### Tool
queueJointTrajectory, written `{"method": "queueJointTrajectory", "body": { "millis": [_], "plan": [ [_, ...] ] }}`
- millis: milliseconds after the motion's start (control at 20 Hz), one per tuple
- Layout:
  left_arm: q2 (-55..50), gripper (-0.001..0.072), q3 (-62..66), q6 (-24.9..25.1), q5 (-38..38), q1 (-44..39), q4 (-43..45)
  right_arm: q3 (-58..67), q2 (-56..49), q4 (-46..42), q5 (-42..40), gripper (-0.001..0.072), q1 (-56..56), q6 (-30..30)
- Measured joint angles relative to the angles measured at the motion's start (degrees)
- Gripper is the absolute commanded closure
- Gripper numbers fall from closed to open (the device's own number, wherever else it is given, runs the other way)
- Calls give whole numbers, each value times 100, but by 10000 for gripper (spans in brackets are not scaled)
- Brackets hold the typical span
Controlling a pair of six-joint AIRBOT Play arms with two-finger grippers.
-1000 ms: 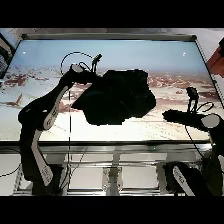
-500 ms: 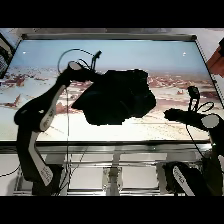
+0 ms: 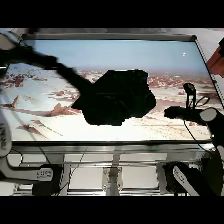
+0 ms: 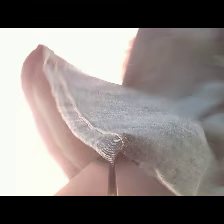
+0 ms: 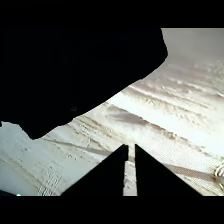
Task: Fold the clothes and pants, and hang the long-sleeved shirts on hangers.
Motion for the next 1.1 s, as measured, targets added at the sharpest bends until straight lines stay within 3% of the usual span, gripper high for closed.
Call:
{"method": "queueJointTrajectory", "body": {
  "millis": [100, 150, 550, 1100],
  "plan": [
    [389, 688, 0, -179, -170, 487, 590, 328, -498, 109, 227, 354, 0, -227],
    [529, 688, 0, -280, -262, 721, 820, 540, -782, 175, 391, 317, 0, -363],
    [835, 688, -149, -776, -848, 1657, 1646, 1974, -2612, 374, 1093, 316, 0, -1220],
    [835, 687, -535, -859, -1073, 1755, 2017, 2754, -3893, 459, 435, 324, 179, -2020]
  ]
}}
